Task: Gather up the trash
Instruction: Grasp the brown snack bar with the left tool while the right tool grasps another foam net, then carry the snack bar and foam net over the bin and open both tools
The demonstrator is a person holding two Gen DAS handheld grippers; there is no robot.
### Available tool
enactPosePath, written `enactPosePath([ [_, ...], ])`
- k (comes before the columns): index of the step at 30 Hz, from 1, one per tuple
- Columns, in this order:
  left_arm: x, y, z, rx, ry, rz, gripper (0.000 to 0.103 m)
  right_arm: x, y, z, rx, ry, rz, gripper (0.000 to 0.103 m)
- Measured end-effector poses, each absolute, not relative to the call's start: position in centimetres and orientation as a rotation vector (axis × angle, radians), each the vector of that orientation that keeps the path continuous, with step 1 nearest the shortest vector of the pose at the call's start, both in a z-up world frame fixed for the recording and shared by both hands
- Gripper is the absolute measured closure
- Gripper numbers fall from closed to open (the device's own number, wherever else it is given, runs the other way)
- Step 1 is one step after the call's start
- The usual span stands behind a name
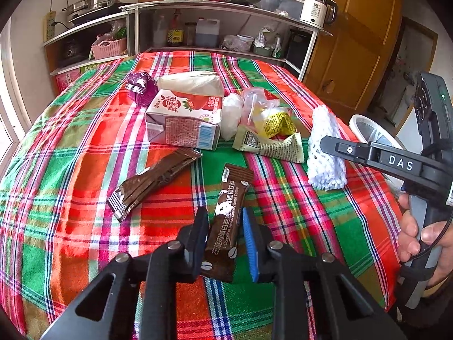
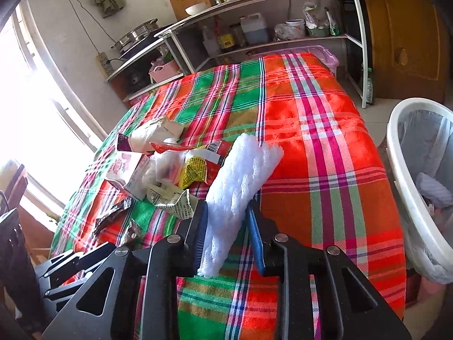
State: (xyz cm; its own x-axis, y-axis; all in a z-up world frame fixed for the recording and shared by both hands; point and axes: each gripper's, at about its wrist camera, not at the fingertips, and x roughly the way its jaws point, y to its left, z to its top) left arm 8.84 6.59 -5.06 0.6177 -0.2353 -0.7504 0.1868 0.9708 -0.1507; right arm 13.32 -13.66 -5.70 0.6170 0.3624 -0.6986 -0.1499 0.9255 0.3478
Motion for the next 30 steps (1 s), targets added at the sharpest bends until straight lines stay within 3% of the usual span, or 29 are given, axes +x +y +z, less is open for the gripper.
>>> enactPosePath([
  [30,8.3,2.0,-0.1,-0.055,0.767,-0.325,0.082,9.4,-18.2,-1.9,0.278,0.729,0.26,0.079],
])
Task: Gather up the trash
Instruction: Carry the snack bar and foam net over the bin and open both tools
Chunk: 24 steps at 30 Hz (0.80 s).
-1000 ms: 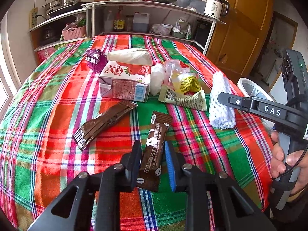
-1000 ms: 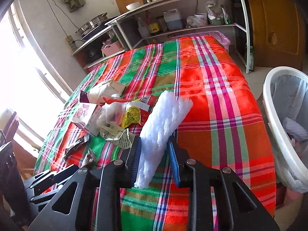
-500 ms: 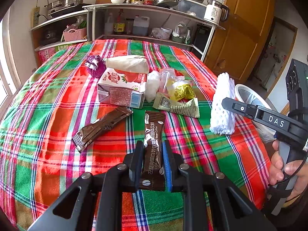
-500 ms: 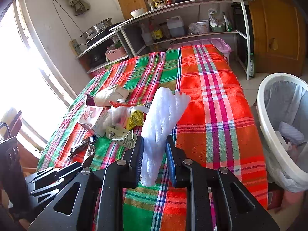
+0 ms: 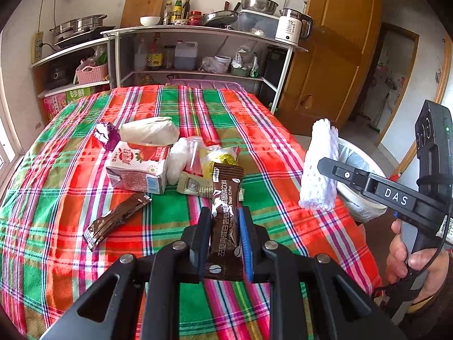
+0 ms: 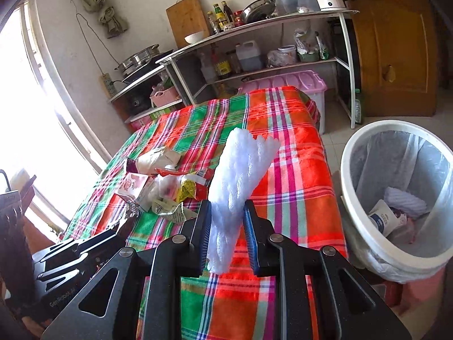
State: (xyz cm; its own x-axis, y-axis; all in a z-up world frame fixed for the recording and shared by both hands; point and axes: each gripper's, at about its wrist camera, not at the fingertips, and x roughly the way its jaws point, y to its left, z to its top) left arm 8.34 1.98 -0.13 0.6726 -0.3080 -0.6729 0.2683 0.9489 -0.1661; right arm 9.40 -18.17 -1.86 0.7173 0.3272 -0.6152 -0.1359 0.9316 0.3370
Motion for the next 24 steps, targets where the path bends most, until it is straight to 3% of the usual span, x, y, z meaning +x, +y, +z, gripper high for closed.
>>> enactPosePath([
  [24,11.4,-11.1,3.1,0.017,0.722,-0.509,0.082,7.4,-29.9,0.9,0.295,0.669,0.056,0.079],
])
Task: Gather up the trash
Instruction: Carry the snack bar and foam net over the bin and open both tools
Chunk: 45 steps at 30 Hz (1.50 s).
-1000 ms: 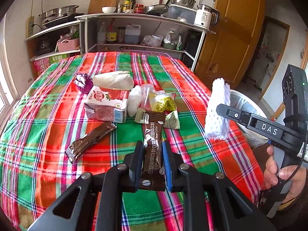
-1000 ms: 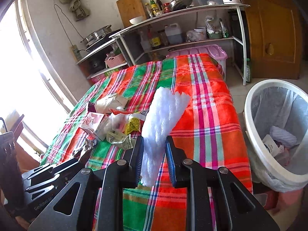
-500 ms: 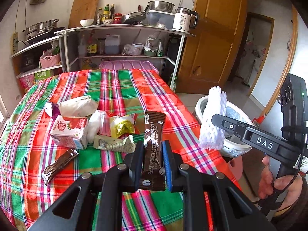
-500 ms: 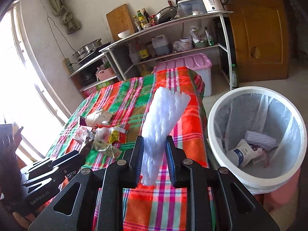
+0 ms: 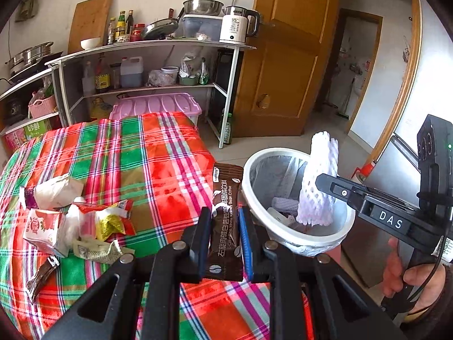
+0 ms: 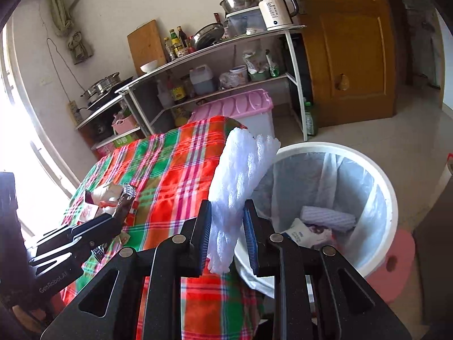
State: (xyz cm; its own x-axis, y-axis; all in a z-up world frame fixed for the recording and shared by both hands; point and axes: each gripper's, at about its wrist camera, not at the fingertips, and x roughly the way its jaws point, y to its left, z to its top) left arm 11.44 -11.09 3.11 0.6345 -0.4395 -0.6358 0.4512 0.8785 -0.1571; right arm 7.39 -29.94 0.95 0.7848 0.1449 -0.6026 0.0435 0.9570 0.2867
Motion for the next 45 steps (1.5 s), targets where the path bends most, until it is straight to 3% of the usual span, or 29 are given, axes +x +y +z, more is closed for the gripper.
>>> enactPosePath([
  [27,14.9,-23.5,0.2,0.122,0.83,-0.566,0.081,10.3,-39.7,-3.4,0.271,0.847,-0.087,0.078],
  [30,15.3,-23.3,-0.1,0.108,0.843,-0.559,0.07,10.4,-40.0,-3.7,0.273,0.857,-0.088,0.074],
  [32,15.3,-23.1,-0.1,0.103,0.846,-0.554,0.059,10.3,-40.1,-3.7,0.277,0.85,-0.096,0.065],
  [35,15.0,-22.7,0.2,0.096,0.832,-0.557,0.056,10.1,-40.1,-3.6,0.285,0.843,-0.095,0.059],
  [45,13.8,-20.3,1.6,0.074,0.791,-0.548,0.052,9.0,-39.3,-2.5,0.308,0.806,-0.1,0.059],
])
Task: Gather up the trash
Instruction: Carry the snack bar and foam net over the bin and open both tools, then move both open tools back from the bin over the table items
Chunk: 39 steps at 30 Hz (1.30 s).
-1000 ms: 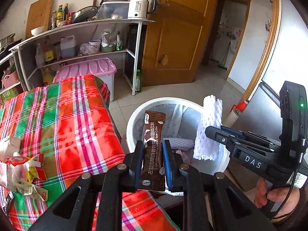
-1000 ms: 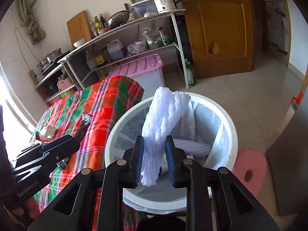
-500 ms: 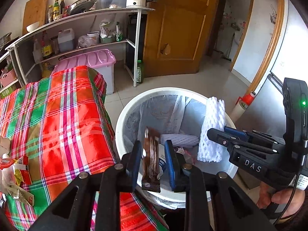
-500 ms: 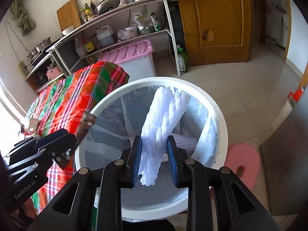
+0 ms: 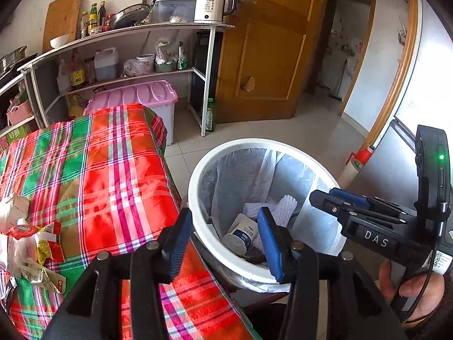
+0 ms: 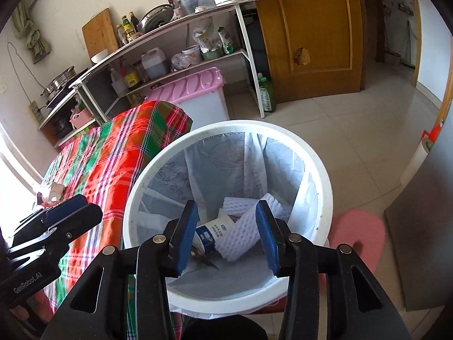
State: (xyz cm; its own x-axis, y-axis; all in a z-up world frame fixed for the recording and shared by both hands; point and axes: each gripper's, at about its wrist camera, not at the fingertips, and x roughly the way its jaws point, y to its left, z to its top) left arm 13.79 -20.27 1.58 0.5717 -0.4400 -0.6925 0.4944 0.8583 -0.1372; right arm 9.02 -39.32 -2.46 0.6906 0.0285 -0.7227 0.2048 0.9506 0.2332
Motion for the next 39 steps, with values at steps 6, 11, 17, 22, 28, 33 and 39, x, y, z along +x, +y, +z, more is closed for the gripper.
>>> enactPosePath([
  [6,12.6,-17.7,2.4,0.07,0.755,-0.512,0.049,7.9,-37.5,-1.3,0.308,0.765,-0.065,0.059],
  [11,11.8,-15.2,2.8,0.041,0.741,-0.483,0.048,7.4,-35.2,-0.5,0.282,0.741,-0.044,0.059],
  [17,11.1,-12.1,2.9,0.026,0.724,-0.434,0.047,7.1,-32.3,0.1,0.256,0.729,0.009,0.059],
  [22,10.6,-8.8,2.8,-0.004,0.714,-0.385,0.046,7.3,-29.6,0.4,0.227,0.72,0.058,0.054],
  [28,10.1,-4.2,2.3,-0.02,0.706,-0.3,0.044,8.3,-26.5,0.2,0.193,0.728,0.12,0.053],
  [33,9.8,-0.5,1.6,-0.033,0.709,-0.228,0.042,9.1,-23.5,-0.1,0.171,0.741,0.181,0.05],
  [39,9.7,4.1,0.1,-0.043,0.747,-0.157,0.039,10.7,-19.6,-0.9,0.121,0.774,0.24,0.048],
])
